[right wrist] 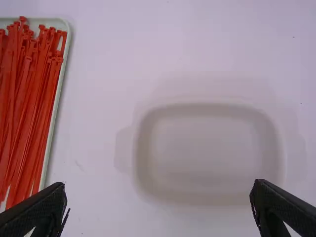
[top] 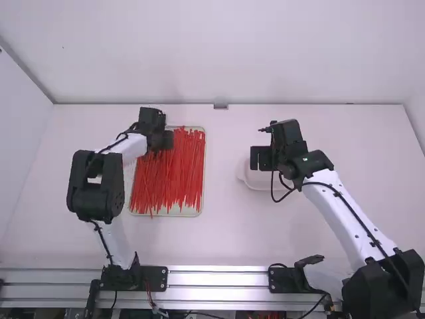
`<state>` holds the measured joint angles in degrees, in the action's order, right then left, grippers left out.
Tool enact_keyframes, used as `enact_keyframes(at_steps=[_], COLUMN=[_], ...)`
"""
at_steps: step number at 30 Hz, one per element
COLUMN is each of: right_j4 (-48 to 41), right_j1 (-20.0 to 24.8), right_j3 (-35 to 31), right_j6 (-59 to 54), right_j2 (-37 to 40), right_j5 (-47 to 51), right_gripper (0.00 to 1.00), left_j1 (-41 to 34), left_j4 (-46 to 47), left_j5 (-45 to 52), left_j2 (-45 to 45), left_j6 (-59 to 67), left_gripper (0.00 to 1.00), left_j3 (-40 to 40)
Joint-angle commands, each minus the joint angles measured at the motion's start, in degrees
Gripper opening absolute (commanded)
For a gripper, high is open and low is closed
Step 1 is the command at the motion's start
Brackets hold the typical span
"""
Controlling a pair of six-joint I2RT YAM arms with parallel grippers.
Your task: Fasten the cable tie
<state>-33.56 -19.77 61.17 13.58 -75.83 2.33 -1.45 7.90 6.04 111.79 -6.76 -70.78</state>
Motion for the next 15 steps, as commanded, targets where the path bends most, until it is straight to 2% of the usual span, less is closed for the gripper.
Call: enact_keyframes(at_steps=[1, 8, 15], right_j4=[0.1, 0.3, 0.3], right_j1=[-0.1, -0.1, -0.1], right_j3=[1.8, 1.8, 1.8], right_j6=[0.1, 0.2, 0.1], right_j2=[0.5, 0.5, 0.5], right_j5=[0.3, 0.3, 0.3], right_gripper=[0.98, 0.98, 0.98], left_j1=[0.9, 1.1, 0.5], left_j4=[-0.9, -1.0, 0.0], left_j5=[5.1, 4.5, 3.1], left_j2=[-0.8, -0.6, -0.1], left_j6=[3.0, 0.3, -1.3], left_gripper=[0.15, 0.20, 0.19], left_j3=[1.0, 1.1, 1.1])
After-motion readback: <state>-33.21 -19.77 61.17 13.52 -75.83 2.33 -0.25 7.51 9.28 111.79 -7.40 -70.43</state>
